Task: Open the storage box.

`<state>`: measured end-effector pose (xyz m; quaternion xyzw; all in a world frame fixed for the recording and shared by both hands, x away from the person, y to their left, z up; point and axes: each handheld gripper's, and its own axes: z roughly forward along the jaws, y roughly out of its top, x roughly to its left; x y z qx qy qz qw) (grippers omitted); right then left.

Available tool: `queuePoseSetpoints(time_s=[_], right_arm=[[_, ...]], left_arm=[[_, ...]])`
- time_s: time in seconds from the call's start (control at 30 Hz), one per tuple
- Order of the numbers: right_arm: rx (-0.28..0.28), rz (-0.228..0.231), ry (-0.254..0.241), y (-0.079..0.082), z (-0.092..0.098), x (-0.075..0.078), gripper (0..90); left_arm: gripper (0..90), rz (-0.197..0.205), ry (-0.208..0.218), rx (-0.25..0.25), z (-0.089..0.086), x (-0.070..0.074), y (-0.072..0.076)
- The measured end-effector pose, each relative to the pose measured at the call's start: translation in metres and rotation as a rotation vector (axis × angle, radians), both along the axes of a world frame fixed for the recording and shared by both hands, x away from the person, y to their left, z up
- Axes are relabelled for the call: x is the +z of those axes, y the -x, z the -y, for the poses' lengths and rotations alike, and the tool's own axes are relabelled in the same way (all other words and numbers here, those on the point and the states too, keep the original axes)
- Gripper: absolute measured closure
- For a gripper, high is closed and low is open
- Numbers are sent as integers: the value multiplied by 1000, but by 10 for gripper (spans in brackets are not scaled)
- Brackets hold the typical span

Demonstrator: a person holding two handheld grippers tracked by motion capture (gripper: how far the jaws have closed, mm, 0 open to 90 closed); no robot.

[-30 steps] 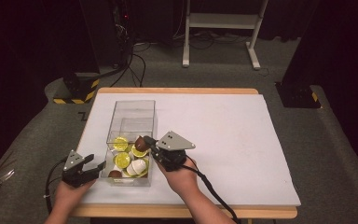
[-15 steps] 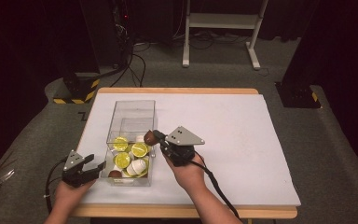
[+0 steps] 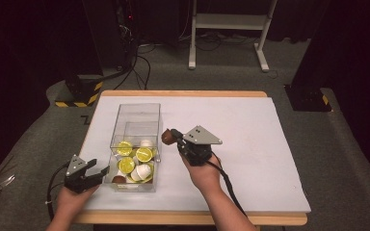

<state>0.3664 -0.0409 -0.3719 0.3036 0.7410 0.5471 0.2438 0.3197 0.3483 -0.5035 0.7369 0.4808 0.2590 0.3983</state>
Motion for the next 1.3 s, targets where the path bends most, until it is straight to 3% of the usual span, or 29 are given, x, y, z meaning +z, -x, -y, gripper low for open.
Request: queuePoseSetpoints(time_s=[0.7,1.3], right_arm=[[-115,-22,15,-19,39,-9,900],[-234,-51,36,-30,87,-22,900]], left_arm=[[358,-3,-3,2,1,0,0],[358,-7,-8,2,1,0,0]])
